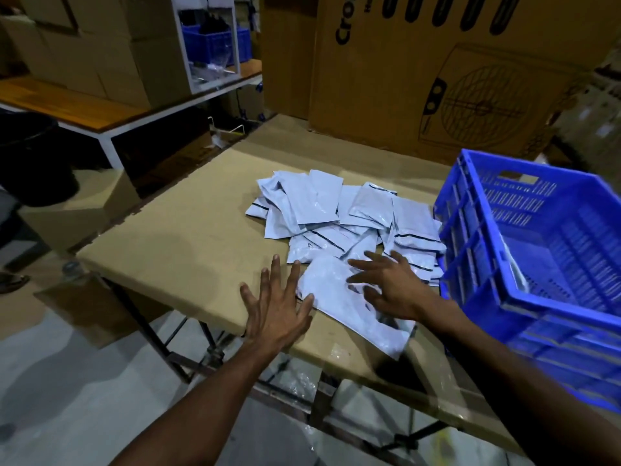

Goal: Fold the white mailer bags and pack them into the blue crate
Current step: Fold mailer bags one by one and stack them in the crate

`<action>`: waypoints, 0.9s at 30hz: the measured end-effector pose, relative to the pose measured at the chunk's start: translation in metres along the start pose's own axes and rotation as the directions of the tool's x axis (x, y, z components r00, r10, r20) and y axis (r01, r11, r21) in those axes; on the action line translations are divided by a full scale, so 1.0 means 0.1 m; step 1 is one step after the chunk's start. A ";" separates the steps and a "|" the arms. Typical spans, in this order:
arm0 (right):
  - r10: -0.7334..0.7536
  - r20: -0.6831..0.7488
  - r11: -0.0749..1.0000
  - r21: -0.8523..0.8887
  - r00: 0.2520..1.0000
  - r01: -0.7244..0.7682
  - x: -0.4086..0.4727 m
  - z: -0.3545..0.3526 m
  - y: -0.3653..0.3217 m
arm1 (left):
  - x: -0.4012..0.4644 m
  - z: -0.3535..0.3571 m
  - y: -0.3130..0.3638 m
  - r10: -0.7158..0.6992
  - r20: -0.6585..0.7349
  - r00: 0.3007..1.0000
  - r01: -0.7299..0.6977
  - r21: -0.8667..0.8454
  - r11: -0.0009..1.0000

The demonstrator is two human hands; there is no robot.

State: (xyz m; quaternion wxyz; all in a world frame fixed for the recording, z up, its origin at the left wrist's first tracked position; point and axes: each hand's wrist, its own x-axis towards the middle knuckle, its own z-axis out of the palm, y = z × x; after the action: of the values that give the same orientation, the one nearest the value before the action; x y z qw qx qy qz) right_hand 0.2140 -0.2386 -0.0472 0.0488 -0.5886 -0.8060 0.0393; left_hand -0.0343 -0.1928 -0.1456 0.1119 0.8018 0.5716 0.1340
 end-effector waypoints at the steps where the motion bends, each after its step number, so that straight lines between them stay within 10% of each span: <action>1: 0.036 -0.015 0.999 -0.029 0.999 -0.037 0.02 0.12 -0.04 | 0.00 0.00 0.00 0.002 0.009 1.000 -0.002 0.004 1.000; 7: 0.195 0.173 0.980 -0.010 0.965 -0.197 -0.10 0.88 -0.47 | 0.00 -0.07 0.02 0.051 -0.035 0.998 -0.051 0.003 0.999; 12: 0.055 0.011 0.951 0.303 0.998 -0.056 -0.09 0.94 -0.65 | 0.01 0.04 0.20 0.426 -0.144 0.893 -0.443 -0.116 0.889; 16: 0.142 -0.052 0.942 0.315 0.989 -0.119 -0.12 1.04 -0.64 | 0.02 0.03 0.35 0.233 0.071 0.970 -0.195 -0.347 0.917; 27: 0.339 -0.053 0.940 -0.005 0.939 -0.340 -0.39 1.12 -0.42 | 0.04 0.13 0.24 0.325 0.228 0.918 -0.367 0.174 0.914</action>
State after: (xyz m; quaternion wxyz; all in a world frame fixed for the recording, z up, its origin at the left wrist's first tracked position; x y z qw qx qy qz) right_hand 0.1724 -0.2894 -0.1546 0.0578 -0.7198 -0.6912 0.0262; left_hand -0.0071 -0.1966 -0.1498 0.0550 0.9070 0.4174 0.0111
